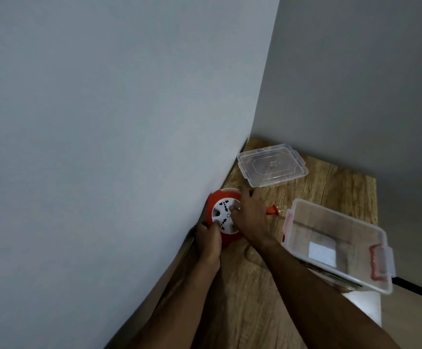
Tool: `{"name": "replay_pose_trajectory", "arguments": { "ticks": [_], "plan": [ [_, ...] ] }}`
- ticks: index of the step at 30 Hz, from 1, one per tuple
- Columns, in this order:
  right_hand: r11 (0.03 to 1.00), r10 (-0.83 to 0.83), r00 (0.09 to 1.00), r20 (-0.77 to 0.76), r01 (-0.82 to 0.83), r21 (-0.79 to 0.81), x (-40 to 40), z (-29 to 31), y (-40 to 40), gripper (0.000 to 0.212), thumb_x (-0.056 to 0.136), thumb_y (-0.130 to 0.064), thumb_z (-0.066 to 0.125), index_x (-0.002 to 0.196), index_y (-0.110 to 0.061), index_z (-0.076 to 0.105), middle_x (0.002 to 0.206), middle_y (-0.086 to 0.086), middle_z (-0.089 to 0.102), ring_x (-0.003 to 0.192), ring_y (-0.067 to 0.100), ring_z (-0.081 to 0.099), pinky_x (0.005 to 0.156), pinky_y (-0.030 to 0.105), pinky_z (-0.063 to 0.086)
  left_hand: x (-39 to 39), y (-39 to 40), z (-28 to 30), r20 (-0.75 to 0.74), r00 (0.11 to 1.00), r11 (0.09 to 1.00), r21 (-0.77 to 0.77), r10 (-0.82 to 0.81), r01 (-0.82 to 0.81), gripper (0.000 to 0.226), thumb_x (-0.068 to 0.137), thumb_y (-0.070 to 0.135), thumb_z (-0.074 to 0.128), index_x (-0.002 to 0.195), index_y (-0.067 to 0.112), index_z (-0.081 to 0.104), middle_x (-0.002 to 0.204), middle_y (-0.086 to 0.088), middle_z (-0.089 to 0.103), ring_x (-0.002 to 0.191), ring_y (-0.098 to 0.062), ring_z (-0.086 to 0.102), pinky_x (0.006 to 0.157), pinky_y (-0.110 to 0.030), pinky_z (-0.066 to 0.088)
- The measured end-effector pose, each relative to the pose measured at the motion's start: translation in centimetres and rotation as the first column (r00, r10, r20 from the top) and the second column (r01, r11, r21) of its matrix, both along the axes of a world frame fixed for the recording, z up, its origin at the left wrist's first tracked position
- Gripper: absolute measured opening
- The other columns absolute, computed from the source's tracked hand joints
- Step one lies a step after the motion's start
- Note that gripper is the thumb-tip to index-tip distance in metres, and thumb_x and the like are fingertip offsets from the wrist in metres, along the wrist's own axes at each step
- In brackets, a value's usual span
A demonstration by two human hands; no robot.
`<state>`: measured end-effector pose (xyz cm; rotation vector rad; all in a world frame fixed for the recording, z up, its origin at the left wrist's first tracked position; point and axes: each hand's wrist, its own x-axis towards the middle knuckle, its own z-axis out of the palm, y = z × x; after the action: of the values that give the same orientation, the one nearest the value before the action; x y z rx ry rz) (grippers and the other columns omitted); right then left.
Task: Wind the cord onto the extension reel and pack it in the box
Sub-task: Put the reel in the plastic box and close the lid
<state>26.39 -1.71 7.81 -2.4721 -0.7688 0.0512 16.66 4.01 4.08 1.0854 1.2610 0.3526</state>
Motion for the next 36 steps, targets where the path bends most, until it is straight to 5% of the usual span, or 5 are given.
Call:
{"name": "replay_pose_trajectory", "arguments": {
  "ticks": [5,13,21,28,36],
  "plan": [
    [0.99,0.022,0.996,0.09,-0.035,0.14,0.6,2.6,-0.5,0.053,0.087,-0.024,0.068,0.134,-0.019,0.046,0.124,0.009,0.044,0.11,0.021,0.052,0.088,0.034,0.053,1.2,-0.4,1.6,0.081,0.997,0.986,0.164,0.009,-0.022,0.045,0.099,0.033,0.061,0.142,0.025,0.051,0.137,-0.003,0.061,0.119,-0.026,0.064,0.098,-0.045,0.057],
    [0.932,-0.151,0.987,0.052,0.124,0.34,3.9,6.3,-5.5,0.049,0.095,-0.015,0.057,0.141,-0.014,0.043,0.129,0.01,0.051,0.12,0.024,0.05,0.099,0.043,0.048,4.8,-3.0,5.9,0.152,0.971,0.915,0.386,-0.186,0.114,0.04,0.101,0.037,0.059,0.138,0.022,0.054,0.127,0.007,0.06,0.111,-0.012,0.065,0.077,-0.013,0.056],
    [0.873,-0.352,0.936,0.008,0.325,0.363,6.3,5.6,-15.1,0.047,0.095,-0.009,0.05,0.141,-0.01,0.042,0.13,0.012,0.052,0.117,0.025,0.054,0.093,0.038,0.052,8.8,-10.5,6.6,0.08,0.913,0.847,0.413,-0.399,0.334,0.041,0.099,0.039,0.06,0.136,0.021,0.051,0.128,0.001,0.063,0.113,-0.019,0.067,0.086,-0.033,0.062],
    [0.821,-0.505,0.863,0.001,0.481,0.307,5.5,3.6,-20.9,0.041,0.094,-0.005,0.048,0.135,-0.008,0.045,0.121,0.013,0.053,0.109,0.025,0.053,0.086,0.034,0.047,10.1,-15.5,6.0,-0.154,0.792,0.638,0.512,-0.591,0.575,0.048,0.093,0.035,0.067,0.135,0.015,0.054,0.129,-0.002,0.06,0.118,-0.02,0.062,0.096,-0.037,0.056],
    [0.839,-0.515,0.855,-0.063,0.517,0.169,4.8,0.9,-22.0,0.047,0.074,0.007,0.052,0.12,-0.003,0.052,0.109,0.015,0.061,0.102,0.03,0.056,0.084,0.044,0.052,10.5,-16.0,5.3,-0.304,0.645,0.555,0.335,-0.701,0.762,0.058,0.086,0.043,0.068,0.13,0.008,0.055,0.125,-0.005,0.067,0.109,-0.025,0.068,0.081,-0.033,0.057]
  ]
}}
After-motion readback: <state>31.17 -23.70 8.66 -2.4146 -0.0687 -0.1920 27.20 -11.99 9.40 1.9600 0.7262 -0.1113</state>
